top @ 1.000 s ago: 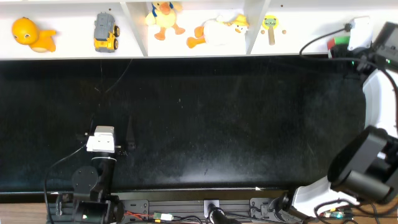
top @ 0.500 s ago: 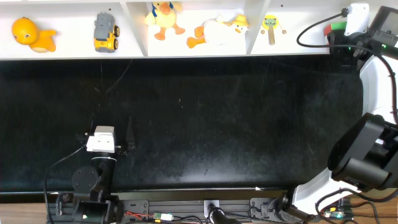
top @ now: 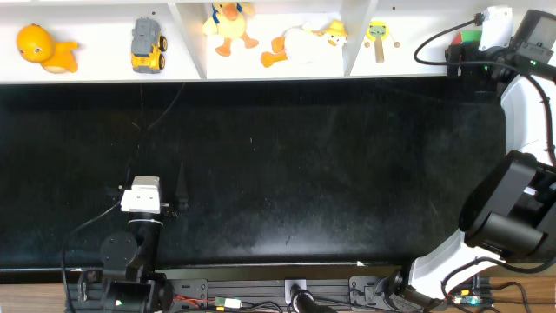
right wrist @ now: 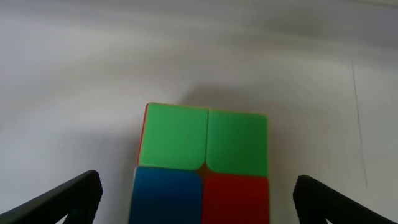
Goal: Store Toys
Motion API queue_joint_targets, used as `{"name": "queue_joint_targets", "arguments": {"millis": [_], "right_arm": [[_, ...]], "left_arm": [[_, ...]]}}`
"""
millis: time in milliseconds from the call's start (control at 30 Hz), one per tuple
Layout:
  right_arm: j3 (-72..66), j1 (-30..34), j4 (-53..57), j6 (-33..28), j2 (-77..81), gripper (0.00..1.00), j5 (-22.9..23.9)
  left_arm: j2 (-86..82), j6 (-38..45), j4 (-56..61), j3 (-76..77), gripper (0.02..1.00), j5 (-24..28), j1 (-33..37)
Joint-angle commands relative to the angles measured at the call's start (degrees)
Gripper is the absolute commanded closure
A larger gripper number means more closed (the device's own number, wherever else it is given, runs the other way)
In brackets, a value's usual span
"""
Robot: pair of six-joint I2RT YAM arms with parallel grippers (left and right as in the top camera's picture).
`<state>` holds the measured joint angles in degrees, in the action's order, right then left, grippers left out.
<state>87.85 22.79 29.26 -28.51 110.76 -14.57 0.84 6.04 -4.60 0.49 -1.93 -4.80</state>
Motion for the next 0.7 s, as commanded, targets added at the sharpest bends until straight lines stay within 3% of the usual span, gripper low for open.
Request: {"name": "queue_joint_targets", "arguments": {"millis": [33,433,500,600,700], "right_arm": [[0.68,-0.04,-1.07,0.26,-1.68,0.005,1.73],[-26.58,0.15,-7.82,0.66,-24.11,0.005,2.23],[-30.62,-0.07,-9.46,4.42,-28.00,0.005,2.21],[-37.62,-1.11,-17.49,15.63,-33.51,0.007,2.82],[-43.43,-6.05,-24.09,19.30,-37.51,0.005,6.80]], "left_arm": [[-0.66,0.59,-0.22,-0.02,0.023,0.37,-0.04],[-0.66,0.59,-0.22,-0.02,0.020,0.37,-0.04],[-0.66,0.59,-0.24,-0.02,0.020,0.37,-0.04],[-0.66,0.59,-0.22,-0.02,0.020,0.37,-0.04],[-0.66,0.59,-0.22,-0.02,0.020,0.37,-0.04]]}}
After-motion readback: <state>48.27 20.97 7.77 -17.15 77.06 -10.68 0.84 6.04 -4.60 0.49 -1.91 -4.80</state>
